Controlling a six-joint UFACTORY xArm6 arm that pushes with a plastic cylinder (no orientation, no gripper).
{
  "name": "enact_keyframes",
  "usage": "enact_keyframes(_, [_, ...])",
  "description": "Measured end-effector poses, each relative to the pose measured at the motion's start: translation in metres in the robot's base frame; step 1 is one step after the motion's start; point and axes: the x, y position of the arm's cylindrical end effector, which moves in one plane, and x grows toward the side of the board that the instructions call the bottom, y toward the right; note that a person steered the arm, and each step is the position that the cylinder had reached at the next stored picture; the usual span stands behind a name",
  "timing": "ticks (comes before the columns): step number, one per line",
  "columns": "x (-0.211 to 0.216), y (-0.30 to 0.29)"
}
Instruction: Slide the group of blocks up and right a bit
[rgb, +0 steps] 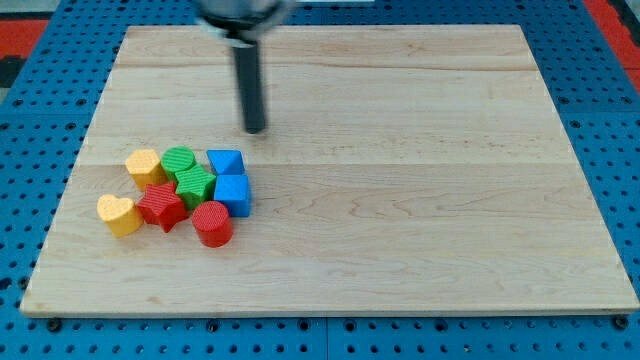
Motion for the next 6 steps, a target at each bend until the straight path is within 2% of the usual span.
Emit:
enact_keyframes(1, [-0.016, -0.083])
enact_keyframes(2, [0.032, -0.151])
enact_keyframes(3, [0.095, -0.157])
enact_keyframes(4, [0.134, -0.155])
enact_keyframes(5, [0.146, -0.126])
enact_keyframes(6, [0.142, -0.067])
